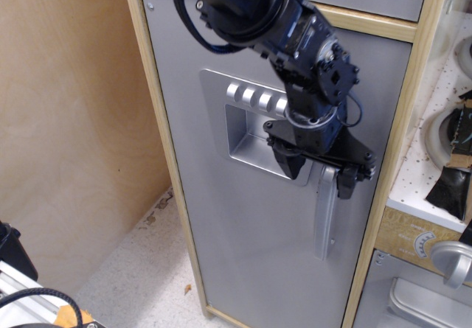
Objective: Open fridge
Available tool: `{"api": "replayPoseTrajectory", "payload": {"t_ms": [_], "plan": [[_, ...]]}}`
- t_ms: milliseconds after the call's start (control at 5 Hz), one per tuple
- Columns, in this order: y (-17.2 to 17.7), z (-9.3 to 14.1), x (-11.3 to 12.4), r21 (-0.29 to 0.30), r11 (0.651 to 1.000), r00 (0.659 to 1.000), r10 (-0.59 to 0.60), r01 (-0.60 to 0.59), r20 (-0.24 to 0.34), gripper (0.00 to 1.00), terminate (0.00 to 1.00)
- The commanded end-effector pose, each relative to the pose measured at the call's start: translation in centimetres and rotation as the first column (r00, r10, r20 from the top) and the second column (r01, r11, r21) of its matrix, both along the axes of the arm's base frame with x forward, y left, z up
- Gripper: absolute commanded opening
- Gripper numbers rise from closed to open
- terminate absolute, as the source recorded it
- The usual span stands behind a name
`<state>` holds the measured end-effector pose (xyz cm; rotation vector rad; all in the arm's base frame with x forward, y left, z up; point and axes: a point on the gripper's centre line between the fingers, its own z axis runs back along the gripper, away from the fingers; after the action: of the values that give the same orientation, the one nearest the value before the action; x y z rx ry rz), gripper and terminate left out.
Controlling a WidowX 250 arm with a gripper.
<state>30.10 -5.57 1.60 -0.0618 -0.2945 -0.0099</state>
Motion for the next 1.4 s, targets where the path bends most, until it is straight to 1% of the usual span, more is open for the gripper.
{"api": "replayPoseTrajectory", "payload": {"t_ms": [0,200,400,600,1000,1200], "plan": [[0.1,0.4,1.0,-0.011,1.000,0.999,-0.011,0.011,0.042,0.00,0.00],[0.1,0.1,0.6,-0.016,1.000,0.999,-0.007,0.008,0.038,0.00,0.00],[-0.4,-0.4,-0.6,-0.045,0.999,1.000,0.021,-0.020,0.012,0.00,0.00],[-0.7,-0.7,-2.4,-0.069,0.996,0.998,0.058,-0.060,-0.026,0.00,0.00],[-0.8,0.2,-7.7,-0.056,0.981,0.978,0.181,-0.188,-0.101,0.00,0.00],[-1.8,1.1,-10.6,-0.013,0.954,0.947,0.295,-0.299,-0.126,1.00,0.00]]}}
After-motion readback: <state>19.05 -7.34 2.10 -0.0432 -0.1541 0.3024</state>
